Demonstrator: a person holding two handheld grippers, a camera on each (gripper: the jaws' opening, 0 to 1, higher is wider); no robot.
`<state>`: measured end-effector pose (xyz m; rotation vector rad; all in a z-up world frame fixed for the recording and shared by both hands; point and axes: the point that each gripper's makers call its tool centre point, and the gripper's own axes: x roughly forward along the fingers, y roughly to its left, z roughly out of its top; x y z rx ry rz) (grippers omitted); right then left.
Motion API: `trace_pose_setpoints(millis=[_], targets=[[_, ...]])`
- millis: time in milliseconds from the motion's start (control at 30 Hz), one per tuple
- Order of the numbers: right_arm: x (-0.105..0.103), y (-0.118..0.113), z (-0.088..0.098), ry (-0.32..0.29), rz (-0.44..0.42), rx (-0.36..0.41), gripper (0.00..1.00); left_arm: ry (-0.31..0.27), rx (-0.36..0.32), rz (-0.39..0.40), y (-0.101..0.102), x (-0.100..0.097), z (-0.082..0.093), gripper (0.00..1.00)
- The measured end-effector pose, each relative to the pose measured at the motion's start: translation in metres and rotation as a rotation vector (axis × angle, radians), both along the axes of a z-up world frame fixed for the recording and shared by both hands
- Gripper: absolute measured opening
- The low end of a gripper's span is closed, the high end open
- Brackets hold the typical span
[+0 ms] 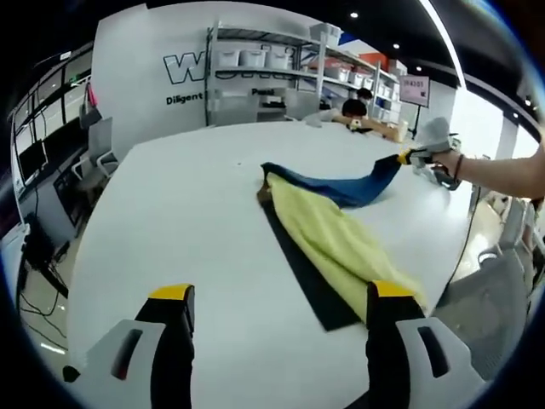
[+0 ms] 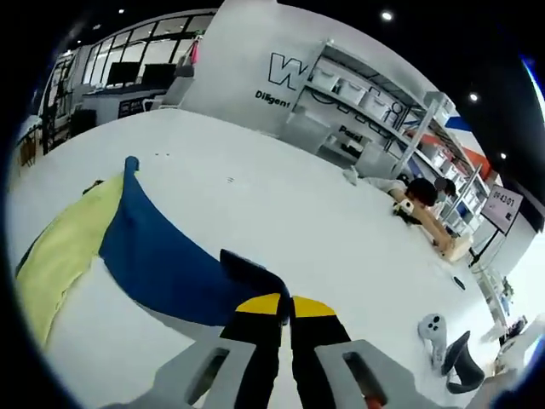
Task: Fold the garment on the visible template until the final outline fits inside the template.
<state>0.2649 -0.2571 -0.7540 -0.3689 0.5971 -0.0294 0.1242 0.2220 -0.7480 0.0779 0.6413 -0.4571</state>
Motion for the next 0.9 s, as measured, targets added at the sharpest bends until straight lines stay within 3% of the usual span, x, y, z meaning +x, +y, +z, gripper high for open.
trace_pose_setpoints(millis=[333, 367, 433, 500, 567, 900], targets=[[0.0, -0.009, -0.009, -0.014, -0.048, 0.127, 0.0, 0.051, -0.024, -0.024, -0.015, 0.01, -0.019, 0.68], [-0.001, -0.009, -0.009, -0.017, -0.049, 0.132, 0.02, 0.051, -0.024, -0.024, -0.015, 0.011, -0.02, 0.68], [-0.003, -0.001, -0.01, -0.021, -0.061, 0.224, 0.14, 0.051, -0.026, -0.031, -0.018, 0.012, -0.021, 0.67], [-0.006, 0.001, -0.008, -0.014, -0.041, 0.191, 0.17, 0.053, -0.023, -0.042, -0.021, 0.012, -0.022, 0.65], [-0.008, 0.009, -0.006, -0.014, -0.004, 0.174, 0.13, 0.053, -0.023, -0.046, -0.022, 0.013, -0.022, 0.64], [-0.022, 0.077, 0.001, 0.008, 0.144, 0.207, 0.29, 0.057, -0.042, -0.057, -0.03, 0.023, -0.026, 0.6]])
